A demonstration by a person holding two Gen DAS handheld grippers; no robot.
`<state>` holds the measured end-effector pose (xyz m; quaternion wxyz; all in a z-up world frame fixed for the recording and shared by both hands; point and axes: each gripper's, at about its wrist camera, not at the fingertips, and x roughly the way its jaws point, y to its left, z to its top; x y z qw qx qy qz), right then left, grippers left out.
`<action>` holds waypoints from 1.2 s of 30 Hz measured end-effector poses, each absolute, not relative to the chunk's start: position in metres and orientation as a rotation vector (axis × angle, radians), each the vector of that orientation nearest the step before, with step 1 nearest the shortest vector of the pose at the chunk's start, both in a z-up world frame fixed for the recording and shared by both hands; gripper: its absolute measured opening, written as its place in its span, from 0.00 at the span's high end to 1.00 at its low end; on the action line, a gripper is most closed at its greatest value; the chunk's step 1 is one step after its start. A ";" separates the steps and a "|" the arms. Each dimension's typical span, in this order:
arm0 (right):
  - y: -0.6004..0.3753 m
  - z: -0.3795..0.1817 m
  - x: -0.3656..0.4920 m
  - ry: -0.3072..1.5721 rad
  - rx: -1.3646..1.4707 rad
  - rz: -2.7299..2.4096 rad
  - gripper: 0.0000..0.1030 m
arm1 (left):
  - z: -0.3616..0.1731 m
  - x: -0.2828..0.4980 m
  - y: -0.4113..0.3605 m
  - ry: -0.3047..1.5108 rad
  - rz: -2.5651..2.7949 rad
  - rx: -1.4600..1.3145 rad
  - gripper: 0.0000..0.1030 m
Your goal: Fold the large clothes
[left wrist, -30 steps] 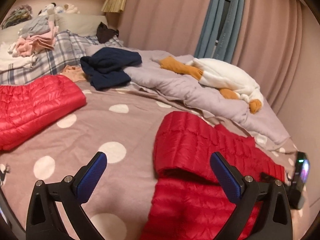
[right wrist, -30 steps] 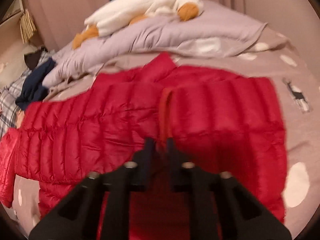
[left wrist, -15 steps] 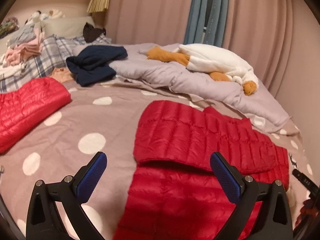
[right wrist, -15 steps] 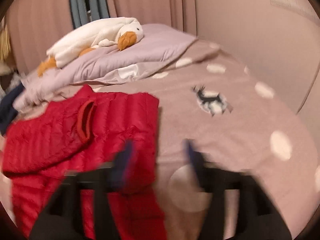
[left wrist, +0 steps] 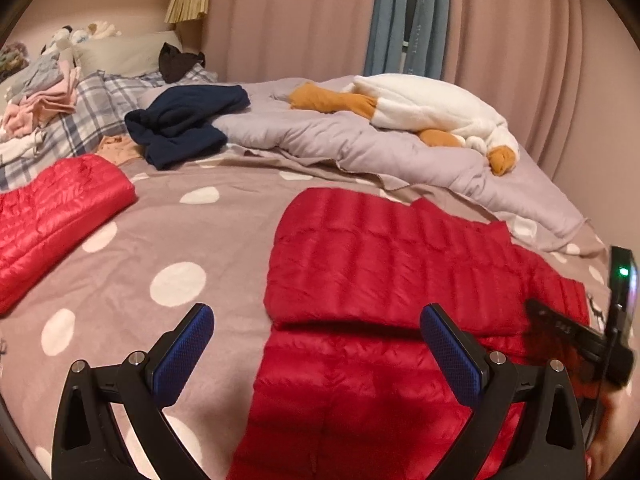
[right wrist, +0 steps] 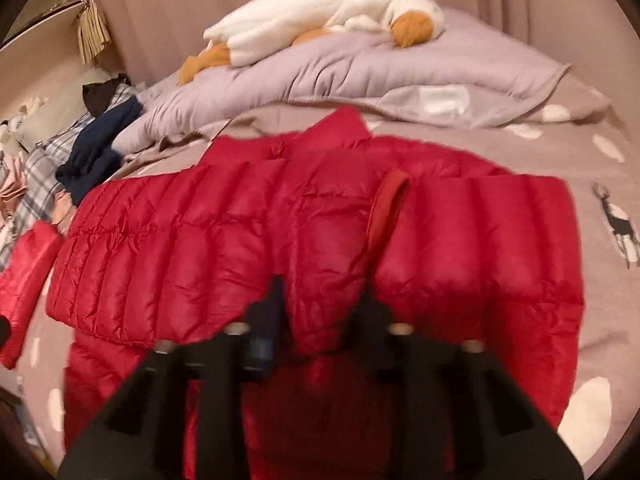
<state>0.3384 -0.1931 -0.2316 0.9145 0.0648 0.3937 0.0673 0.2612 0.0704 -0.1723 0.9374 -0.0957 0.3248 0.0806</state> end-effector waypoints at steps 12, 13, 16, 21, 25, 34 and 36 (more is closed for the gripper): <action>-0.272 -0.201 0.274 0.741 0.008 -0.128 0.53 | -0.181 0.262 0.053 0.663 0.089 -0.170 0.01; -0.275 -0.203 0.273 0.753 0.021 -0.124 0.53 | -0.181 0.263 0.050 0.656 0.085 -0.160 0.01; -0.277 -0.200 0.271 0.751 0.042 -0.136 0.46 | -0.178 0.260 0.045 0.607 0.070 -0.135 0.01; -0.260 -0.183 0.259 0.674 -0.026 -0.140 0.40 | -0.179 0.267 0.048 0.608 0.045 -0.156 0.23; -0.259 -0.177 0.254 0.640 0.016 -0.110 0.37 | -0.188 0.281 0.044 0.653 0.038 -0.090 0.57; -0.247 -0.198 0.267 0.690 0.005 0.009 0.70 | -0.223 0.306 0.034 0.759 -0.030 -0.050 0.65; -0.246 -0.214 0.276 0.749 -0.021 -0.034 0.78 | -0.236 0.312 0.031 0.804 -0.043 -0.043 0.66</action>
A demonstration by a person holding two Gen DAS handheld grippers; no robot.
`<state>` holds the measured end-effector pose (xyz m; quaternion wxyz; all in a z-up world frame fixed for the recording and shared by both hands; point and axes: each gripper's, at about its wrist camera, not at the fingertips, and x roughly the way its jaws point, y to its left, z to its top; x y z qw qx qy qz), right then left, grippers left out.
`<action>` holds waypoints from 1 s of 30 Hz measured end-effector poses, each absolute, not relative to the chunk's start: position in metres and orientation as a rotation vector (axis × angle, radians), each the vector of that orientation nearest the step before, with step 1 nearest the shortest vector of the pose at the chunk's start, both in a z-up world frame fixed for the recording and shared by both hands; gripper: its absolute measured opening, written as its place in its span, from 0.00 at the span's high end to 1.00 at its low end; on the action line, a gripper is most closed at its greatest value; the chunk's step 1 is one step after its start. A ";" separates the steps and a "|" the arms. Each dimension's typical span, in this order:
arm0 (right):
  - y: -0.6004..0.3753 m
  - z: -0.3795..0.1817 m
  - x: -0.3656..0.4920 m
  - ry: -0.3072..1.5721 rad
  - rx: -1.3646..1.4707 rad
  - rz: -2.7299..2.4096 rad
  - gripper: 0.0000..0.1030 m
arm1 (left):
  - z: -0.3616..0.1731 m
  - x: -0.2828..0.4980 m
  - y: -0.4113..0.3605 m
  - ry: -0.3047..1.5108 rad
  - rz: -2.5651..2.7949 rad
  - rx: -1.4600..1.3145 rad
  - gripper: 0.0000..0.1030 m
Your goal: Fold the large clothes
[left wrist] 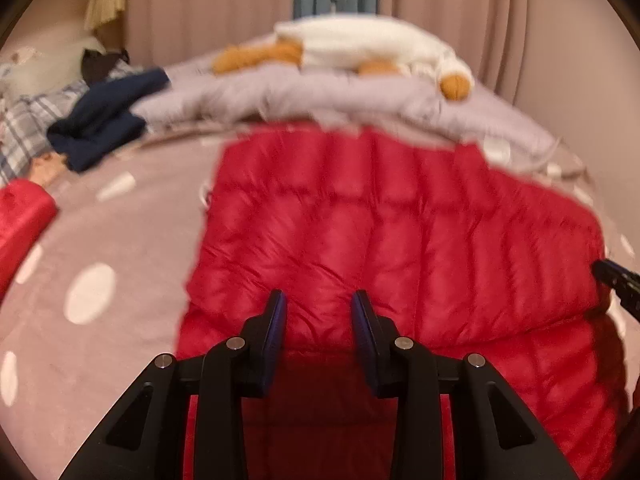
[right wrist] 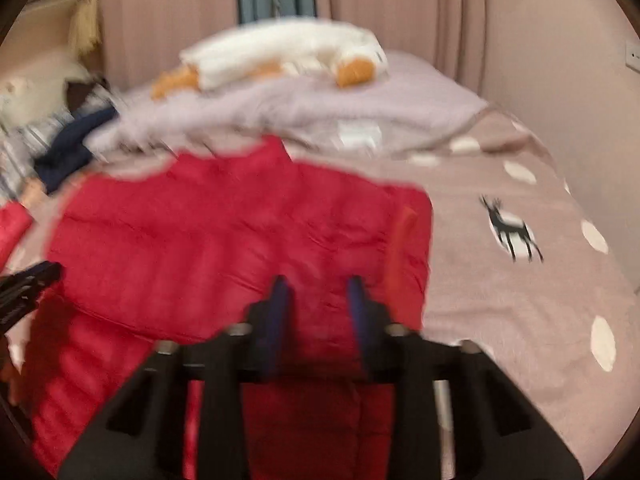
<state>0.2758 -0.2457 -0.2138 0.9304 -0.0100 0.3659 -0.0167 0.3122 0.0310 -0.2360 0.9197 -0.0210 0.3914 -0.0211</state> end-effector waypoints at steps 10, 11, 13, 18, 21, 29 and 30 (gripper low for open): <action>-0.249 -0.225 0.280 0.778 0.011 -0.031 0.77 | -0.242 0.315 0.032 0.821 -0.084 -0.077 0.66; -0.246 -0.224 0.279 0.777 -0.006 -0.035 0.77 | -0.245 0.315 0.032 0.829 -0.086 -0.076 0.66; -0.246 -0.229 0.281 0.790 -0.020 -0.038 0.76 | -0.250 0.318 0.034 0.852 -0.089 -0.084 0.66; -0.246 -0.246 0.288 0.828 -0.031 -0.038 0.75 | -0.254 0.325 0.033 0.862 -0.093 -0.087 0.66; -0.246 -0.246 0.289 0.832 -0.033 -0.039 0.75 | -0.254 0.325 0.031 0.859 -0.090 -0.077 0.66; -0.243 -0.246 0.290 0.834 -0.059 -0.046 0.74 | -0.255 0.326 0.030 0.860 -0.090 -0.085 0.66; -0.242 -0.246 0.290 0.834 -0.062 -0.047 0.74 | -0.255 0.326 0.030 0.860 -0.089 -0.081 0.66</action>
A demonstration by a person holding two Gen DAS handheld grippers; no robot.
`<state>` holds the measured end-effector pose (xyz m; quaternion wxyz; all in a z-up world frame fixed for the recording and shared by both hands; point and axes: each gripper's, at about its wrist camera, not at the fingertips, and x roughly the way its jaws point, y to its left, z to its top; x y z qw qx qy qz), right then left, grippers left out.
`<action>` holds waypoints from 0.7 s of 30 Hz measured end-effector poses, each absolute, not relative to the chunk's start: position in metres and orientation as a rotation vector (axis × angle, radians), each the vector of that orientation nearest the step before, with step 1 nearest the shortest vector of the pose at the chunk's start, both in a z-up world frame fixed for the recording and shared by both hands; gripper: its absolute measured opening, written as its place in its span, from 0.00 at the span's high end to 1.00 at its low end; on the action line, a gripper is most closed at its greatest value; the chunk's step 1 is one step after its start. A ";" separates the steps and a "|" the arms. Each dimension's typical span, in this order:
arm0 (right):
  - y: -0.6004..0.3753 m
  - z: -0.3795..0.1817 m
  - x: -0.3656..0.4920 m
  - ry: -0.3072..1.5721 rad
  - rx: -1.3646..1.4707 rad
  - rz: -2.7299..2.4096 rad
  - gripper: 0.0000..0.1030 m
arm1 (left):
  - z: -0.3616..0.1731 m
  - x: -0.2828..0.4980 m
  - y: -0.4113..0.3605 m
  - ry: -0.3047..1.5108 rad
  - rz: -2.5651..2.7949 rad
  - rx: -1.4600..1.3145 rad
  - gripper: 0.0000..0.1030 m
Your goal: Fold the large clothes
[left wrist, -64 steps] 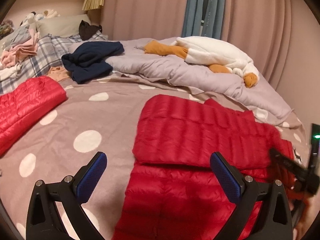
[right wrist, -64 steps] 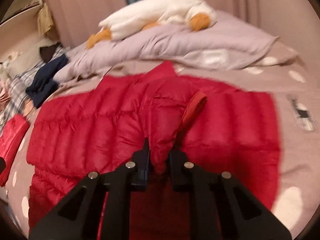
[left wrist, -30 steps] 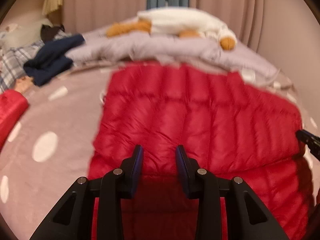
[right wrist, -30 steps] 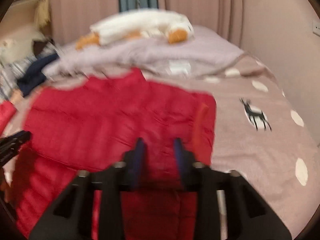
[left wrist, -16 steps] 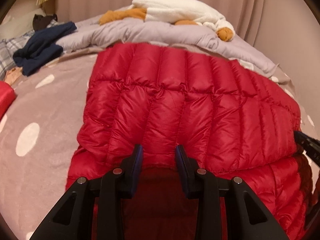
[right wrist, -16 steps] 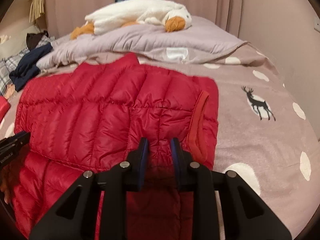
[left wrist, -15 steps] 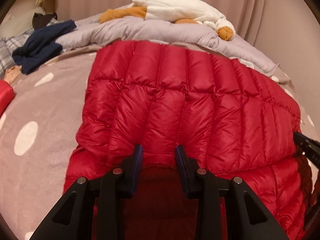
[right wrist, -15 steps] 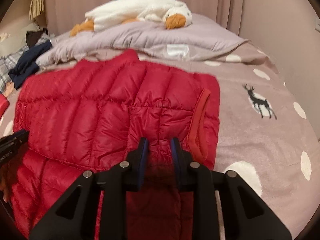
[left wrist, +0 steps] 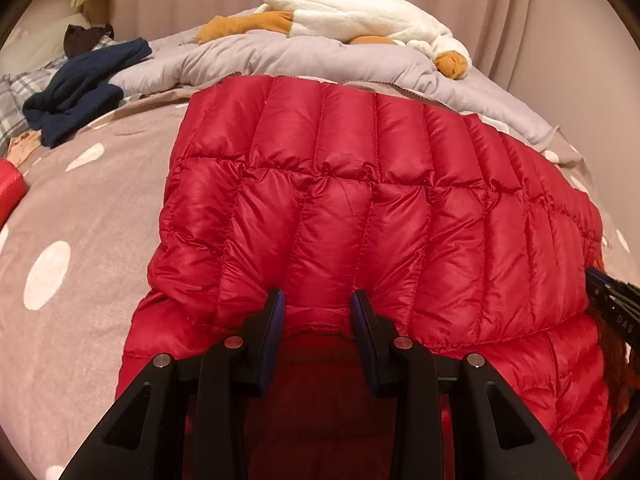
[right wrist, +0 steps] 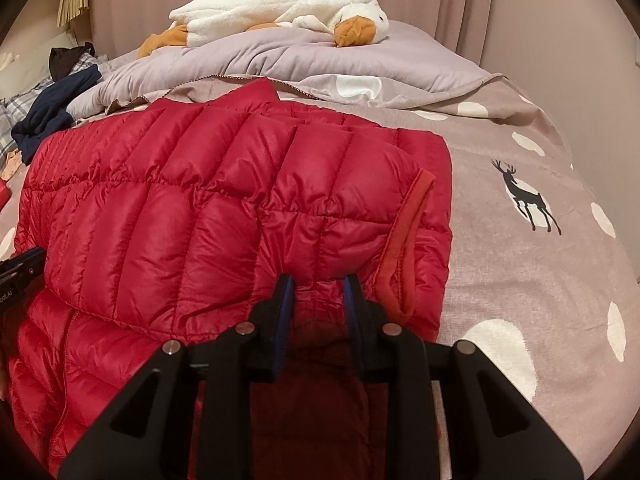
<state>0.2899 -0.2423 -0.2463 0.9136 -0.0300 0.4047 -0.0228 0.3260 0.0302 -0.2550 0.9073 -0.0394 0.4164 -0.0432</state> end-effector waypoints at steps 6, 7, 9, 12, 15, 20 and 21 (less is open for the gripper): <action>-0.243 -0.247 0.290 0.834 -0.056 -0.044 0.74 | -0.256 0.327 0.031 0.859 -0.085 -0.075 0.66; -0.243 -0.247 0.290 0.833 -0.054 -0.043 0.74 | -0.255 0.326 0.030 0.856 -0.082 -0.071 0.66; -0.244 -0.245 0.288 0.826 -0.046 -0.040 0.73 | -0.253 0.325 0.027 0.853 -0.066 -0.053 0.65; -0.248 -0.239 0.285 0.818 -0.030 -0.024 0.64 | -0.246 0.320 0.021 0.842 -0.009 0.006 0.55; -0.248 -0.225 0.273 0.788 -0.021 -0.007 0.41 | -0.234 0.309 0.016 0.821 0.053 0.060 0.27; -0.245 -0.203 0.243 0.702 -0.071 -0.057 0.24 | -0.214 0.278 0.013 0.744 0.090 0.096 0.17; -0.246 -0.198 0.236 0.689 -0.074 -0.060 0.23 | -0.211 0.271 0.013 0.730 0.105 0.106 0.15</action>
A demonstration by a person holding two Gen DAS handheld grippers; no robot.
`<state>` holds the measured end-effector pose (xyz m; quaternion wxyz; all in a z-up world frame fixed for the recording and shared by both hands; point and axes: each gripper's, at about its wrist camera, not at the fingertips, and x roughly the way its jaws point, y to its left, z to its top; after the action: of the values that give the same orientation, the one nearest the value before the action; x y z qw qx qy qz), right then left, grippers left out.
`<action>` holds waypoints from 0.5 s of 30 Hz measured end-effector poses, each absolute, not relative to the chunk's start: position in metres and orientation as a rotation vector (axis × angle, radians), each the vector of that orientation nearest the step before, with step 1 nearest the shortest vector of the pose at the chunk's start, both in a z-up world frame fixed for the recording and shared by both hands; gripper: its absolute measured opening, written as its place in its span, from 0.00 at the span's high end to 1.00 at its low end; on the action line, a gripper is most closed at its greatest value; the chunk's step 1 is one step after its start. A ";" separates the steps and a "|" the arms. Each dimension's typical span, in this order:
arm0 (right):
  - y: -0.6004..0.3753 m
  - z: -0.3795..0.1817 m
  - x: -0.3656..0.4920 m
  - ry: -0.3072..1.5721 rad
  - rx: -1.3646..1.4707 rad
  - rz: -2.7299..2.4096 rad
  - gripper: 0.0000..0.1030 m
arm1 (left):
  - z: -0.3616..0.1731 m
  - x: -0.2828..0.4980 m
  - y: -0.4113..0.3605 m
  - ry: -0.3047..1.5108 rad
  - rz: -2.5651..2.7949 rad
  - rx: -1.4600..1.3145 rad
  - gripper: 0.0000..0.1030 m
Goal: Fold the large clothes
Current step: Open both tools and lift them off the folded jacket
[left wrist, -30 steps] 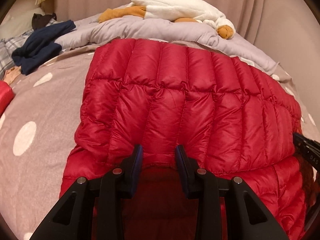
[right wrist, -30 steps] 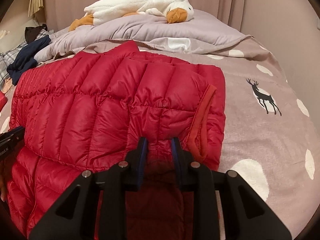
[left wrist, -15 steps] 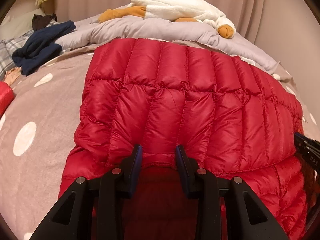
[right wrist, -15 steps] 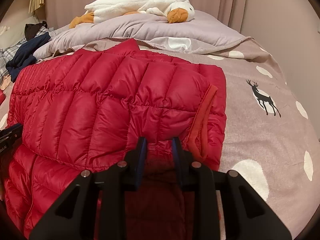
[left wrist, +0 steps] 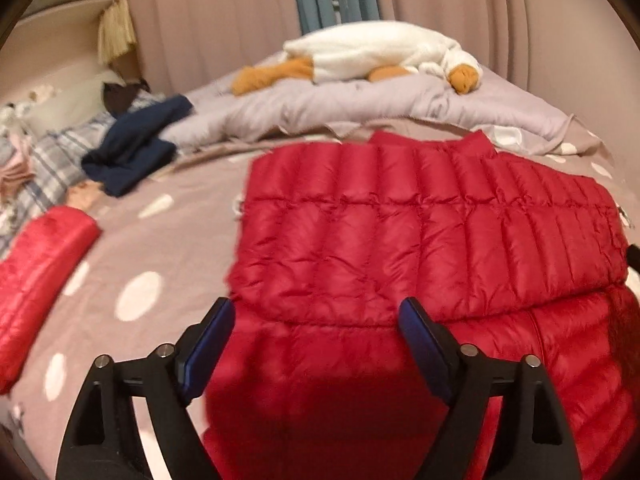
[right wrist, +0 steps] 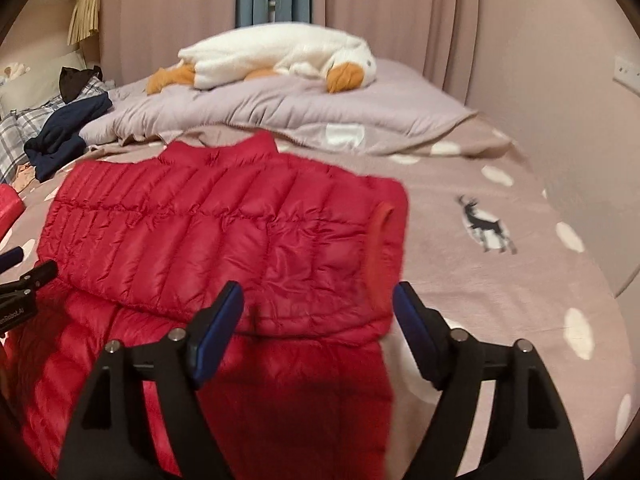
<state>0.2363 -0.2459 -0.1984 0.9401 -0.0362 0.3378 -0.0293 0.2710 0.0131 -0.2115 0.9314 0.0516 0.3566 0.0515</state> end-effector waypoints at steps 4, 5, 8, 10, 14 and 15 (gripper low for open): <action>-0.256 -0.190 0.210 0.653 -0.019 -0.068 0.15 | -0.202 0.249 0.015 0.691 0.129 0.111 0.08; -0.260 -0.192 0.203 0.655 0.006 -0.075 0.15 | -0.199 0.242 0.019 0.689 0.138 0.091 0.08; -0.266 -0.199 0.179 0.673 0.045 -0.098 0.15 | -0.197 0.219 0.037 0.687 0.144 -0.017 0.08; -0.266 -0.201 0.162 0.665 0.055 -0.114 0.15 | -0.199 0.205 0.049 0.695 0.146 -0.086 0.08; -0.276 -0.205 0.119 0.639 0.119 -0.131 0.15 | -0.214 0.172 0.078 0.706 0.117 -0.299 0.08; -0.278 -0.207 0.112 0.635 0.137 -0.132 0.15 | -0.220 0.164 0.084 0.711 0.105 -0.357 0.08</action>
<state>0.1121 -0.2783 -0.2071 0.9455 0.0671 0.3119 -0.0647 0.1639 0.0842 -0.2197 0.9206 -0.1736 0.3459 0.0513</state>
